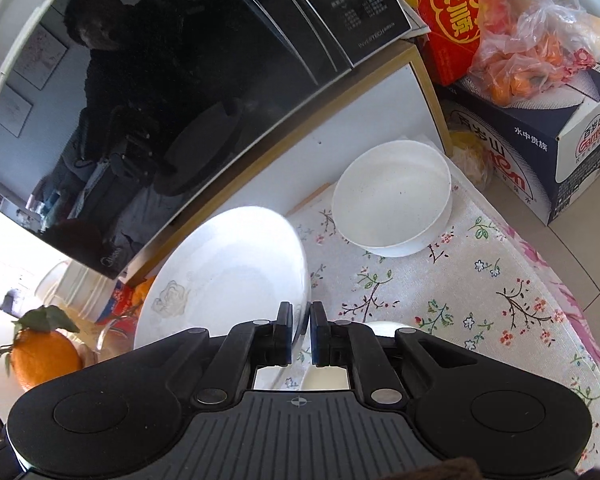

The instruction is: Organize plates and bowls

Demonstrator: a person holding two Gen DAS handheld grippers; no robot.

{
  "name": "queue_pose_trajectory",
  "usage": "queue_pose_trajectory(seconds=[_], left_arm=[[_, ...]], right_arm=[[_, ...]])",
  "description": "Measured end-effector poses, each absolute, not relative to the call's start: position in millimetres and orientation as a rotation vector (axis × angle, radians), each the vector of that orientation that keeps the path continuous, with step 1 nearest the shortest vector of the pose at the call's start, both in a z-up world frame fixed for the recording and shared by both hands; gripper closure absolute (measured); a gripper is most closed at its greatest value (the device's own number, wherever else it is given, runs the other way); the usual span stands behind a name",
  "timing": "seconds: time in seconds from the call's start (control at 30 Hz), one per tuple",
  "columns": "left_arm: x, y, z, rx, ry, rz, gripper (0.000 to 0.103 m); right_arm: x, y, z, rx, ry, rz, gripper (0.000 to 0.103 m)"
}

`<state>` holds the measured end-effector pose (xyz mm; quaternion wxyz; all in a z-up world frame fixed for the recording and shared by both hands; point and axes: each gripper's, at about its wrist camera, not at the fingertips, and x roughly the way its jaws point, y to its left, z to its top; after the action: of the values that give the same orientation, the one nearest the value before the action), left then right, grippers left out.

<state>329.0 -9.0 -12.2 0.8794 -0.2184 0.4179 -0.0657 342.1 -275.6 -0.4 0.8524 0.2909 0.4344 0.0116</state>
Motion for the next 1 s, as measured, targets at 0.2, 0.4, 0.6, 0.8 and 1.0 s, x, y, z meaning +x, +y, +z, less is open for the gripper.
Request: queue_pose_trajectory(seconds=[0.2, 0.4, 0.6, 0.8, 1.0], left_arm=[[297.0, -3.5, 12.5, -0.448, 0.825, -0.124, 0.095], [261.7, 14.4, 18.6, -0.449, 0.825, -0.086, 0.095], [224.0, 33.1, 21.7, -0.467, 0.821, -0.063, 0.095], [186.2, 45.0, 24.1, -0.453, 0.806, -0.047, 0.095], [152.9, 56.8, 18.6, -0.454, 0.808, -0.03, 0.095]], right_arm=[[313.2, -263.3, 11.4, 0.604, 0.927, 0.047, 0.093], [278.1, -244.0, 28.9, 0.574, 0.886, 0.102, 0.092], [241.3, -224.1, 31.6, 0.537, 0.886, 0.131, 0.092], [212.3, -206.2, 21.7, 0.482, 0.928, 0.156, 0.092], [185.9, -190.3, 17.8, 0.421, 0.937, 0.186, 0.092]])
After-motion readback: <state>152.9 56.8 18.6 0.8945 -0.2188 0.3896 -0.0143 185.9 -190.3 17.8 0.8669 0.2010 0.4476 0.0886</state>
